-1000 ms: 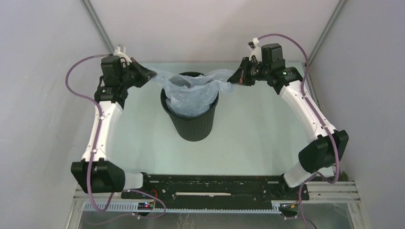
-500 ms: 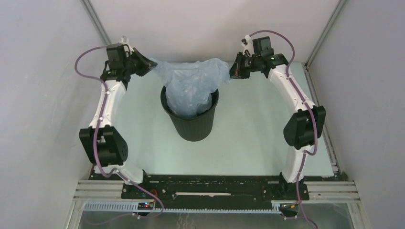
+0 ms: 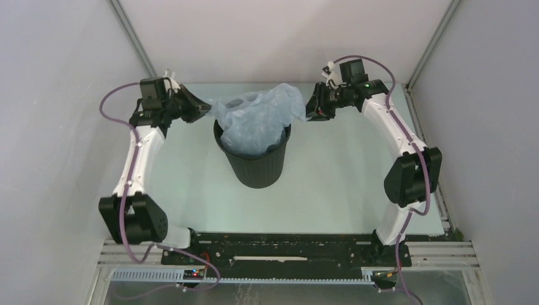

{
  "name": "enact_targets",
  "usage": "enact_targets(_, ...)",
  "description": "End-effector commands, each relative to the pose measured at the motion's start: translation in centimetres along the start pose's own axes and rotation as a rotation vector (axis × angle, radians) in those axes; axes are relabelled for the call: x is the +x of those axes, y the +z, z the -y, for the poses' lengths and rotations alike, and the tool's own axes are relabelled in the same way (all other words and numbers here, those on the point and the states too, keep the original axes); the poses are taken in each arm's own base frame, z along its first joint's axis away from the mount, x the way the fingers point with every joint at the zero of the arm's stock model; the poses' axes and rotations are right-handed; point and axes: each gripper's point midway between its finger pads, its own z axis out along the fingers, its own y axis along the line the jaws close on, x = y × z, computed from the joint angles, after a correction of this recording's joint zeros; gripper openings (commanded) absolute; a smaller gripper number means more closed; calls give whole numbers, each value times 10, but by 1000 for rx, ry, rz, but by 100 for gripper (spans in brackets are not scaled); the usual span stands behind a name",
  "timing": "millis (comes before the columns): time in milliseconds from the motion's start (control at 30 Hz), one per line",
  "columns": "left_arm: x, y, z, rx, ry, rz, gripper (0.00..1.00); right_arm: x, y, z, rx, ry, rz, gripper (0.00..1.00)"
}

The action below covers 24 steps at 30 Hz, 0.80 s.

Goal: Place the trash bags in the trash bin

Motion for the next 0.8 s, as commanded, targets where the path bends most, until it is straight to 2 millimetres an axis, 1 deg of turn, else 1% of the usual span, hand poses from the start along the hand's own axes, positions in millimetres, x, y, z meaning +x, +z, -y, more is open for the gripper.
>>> enact_targets(0, 4, -33, 24, 81, 31, 54, 7, -5, -46, -45, -83, -21, 94, 46)
enact_targets(133, 4, -40, 29, 98, 28, 86, 9, -12, -73, -46, -53, 184, 184, 74)
enact_targets(167, 7, -40, 30, 106, 21, 78, 9, -15, -80, -49, -61, 248, 222, 80)
enact_targets(233, 10, -39, 30, 116, 5, 68, 8, -22, -92, -55, -96, 355, 311, 97)
enact_targets(267, 12, -40, 29, 116, 0, 68, 8, -24, -97, -61, -121, 394, 354, 99)
enact_targets(333, 13, -41, 27, 110, -3, 80, 8, -26, -102, -70, -151, 453, 415, 100)
enact_targets(433, 14, -41, 26, 116, -6, 88, 10, -23, -101, -81, -138, 483, 434, 100)
enact_targets(500, 14, -40, 26, 120, -14, 81, 10, -21, -103, -88, -103, 445, 455, 100)
enact_targets(600, 14, -44, 30, 128, -11, 88, 17, -15, -110, -95, -19, 356, 505, 99)
enact_targets(633, 14, -47, 31, 127, -4, 96, 18, -12, -111, -96, 7, 325, 515, 100)
enact_targets(700, 12, -54, 32, 115, 13, 122, 20, -6, -108, -98, 38, 270, 512, 100)
enact_targets(767, 12, -59, 33, 106, 26, 139, 17, -4, -99, -95, 66, 236, 490, 100)
